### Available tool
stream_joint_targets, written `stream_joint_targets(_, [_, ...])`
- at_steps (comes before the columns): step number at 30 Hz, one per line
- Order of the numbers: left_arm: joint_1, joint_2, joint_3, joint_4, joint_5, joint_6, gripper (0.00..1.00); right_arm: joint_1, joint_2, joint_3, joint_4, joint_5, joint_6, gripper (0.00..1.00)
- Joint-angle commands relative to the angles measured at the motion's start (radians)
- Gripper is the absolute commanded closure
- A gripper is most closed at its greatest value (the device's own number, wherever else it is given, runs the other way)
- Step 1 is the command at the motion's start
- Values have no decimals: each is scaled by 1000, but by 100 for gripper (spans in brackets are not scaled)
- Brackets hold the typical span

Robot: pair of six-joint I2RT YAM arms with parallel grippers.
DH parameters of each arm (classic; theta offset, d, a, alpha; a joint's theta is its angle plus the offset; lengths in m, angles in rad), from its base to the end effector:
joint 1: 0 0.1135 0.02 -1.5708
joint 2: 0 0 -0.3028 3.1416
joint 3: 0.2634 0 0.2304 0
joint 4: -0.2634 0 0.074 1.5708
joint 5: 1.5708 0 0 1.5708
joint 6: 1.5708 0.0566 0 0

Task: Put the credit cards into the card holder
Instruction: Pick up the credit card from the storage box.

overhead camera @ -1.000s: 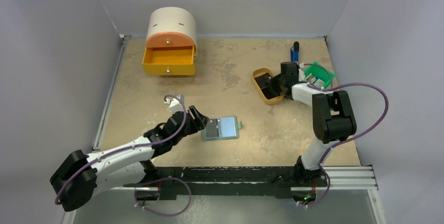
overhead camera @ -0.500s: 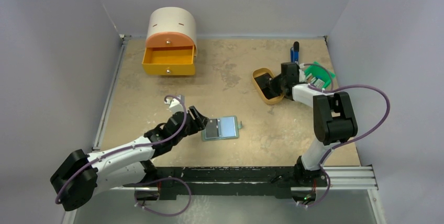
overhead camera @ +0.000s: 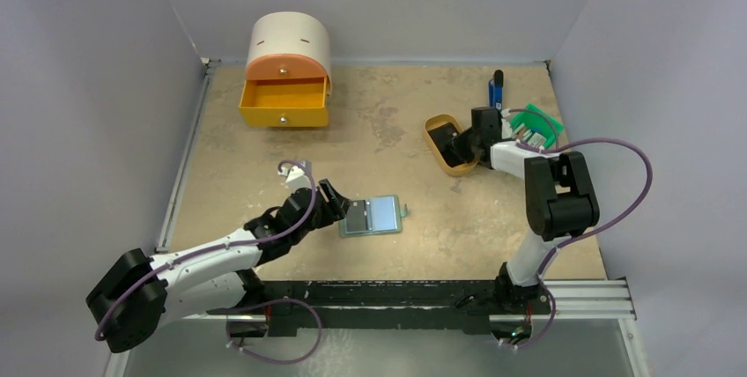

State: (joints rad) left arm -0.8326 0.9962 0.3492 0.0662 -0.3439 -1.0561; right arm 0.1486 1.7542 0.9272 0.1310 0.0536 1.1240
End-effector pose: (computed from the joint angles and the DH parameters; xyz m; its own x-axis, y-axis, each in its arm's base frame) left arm 0.1322 -0.1170 0.2116 -0.6228 -0.5332 -0.5726 -0.0720 0.7678 -0.6366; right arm 0.3665 0.0518 0.2045 -0.3706 0.8551 -0.3626 0.5255 0.5149 0.6772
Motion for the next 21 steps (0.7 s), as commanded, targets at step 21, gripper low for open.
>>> stream_joint_targets(21, [-3, 21, 2, 57, 6, -10, 44, -16, -10, -17, 19, -16, -26, 73])
